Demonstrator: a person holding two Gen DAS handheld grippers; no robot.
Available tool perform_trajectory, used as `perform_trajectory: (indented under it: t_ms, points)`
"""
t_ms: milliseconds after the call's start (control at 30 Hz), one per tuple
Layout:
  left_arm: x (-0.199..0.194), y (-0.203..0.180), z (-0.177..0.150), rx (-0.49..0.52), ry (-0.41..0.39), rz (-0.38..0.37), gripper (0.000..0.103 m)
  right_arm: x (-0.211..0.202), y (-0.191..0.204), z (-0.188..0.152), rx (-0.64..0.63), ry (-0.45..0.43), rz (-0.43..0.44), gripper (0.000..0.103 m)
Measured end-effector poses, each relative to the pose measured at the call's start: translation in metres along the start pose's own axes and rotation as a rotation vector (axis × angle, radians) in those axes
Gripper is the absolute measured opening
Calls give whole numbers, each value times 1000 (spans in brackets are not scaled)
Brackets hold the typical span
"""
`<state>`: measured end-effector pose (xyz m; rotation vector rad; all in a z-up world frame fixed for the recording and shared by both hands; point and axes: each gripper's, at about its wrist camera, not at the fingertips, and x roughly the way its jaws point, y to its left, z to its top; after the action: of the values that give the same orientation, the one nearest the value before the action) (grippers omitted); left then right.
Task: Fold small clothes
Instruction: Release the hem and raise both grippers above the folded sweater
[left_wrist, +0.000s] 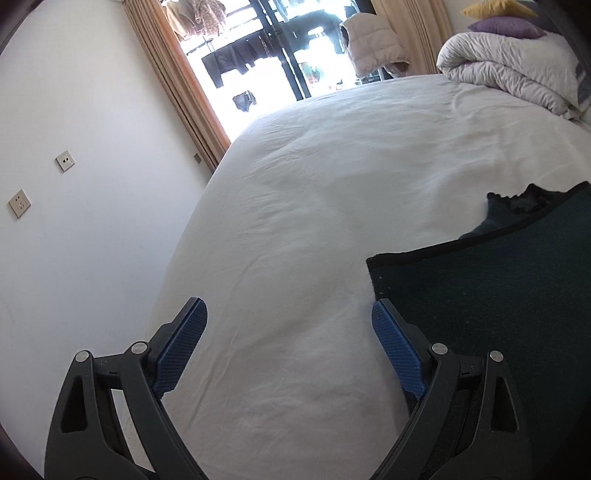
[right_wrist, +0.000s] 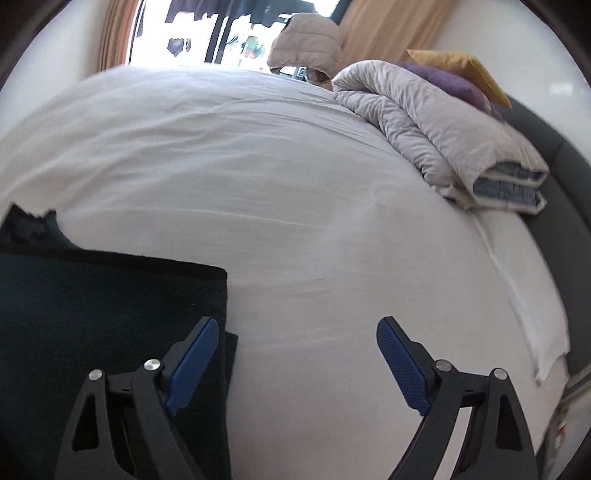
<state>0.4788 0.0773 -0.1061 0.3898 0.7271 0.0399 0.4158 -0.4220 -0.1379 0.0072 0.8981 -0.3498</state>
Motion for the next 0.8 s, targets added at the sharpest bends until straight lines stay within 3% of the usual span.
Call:
perform_trajectory:
  t_ms: [100, 233, 300, 433, 533, 633, 733, 800]
  points:
    - [-21, -5, -13, -35, -1, -75, 92, -14, -34, -24, 214, 28, 308, 80]
    - [-35, -13, -44, -136, 106, -294, 92, -23, -56, -59, 305, 91, 544, 68]
    - [-42, -14, -61, -196, 129, -372, 92, -31, -58, -75, 291, 100, 573, 66]
    - [-49, -5, -99, -291, 178, -422, 92, -32, -64, -102, 307, 142, 572, 66]
    - [-53, 8, -124, -391, 198, -511, 92, -33, -64, -116, 313, 167, 591, 66]
    - [-60, 6, -129, -389, 190, -532, 92, -36, -55, -124, 284, 184, 596, 63]
    - [-64, -5, -129, -353, 191, -555, 92, -35, -42, -129, 230, 202, 566, 53]
    - [-61, -14, -125, -327, 205, -561, 91, -37, -36, -132, 201, 201, 539, 39]
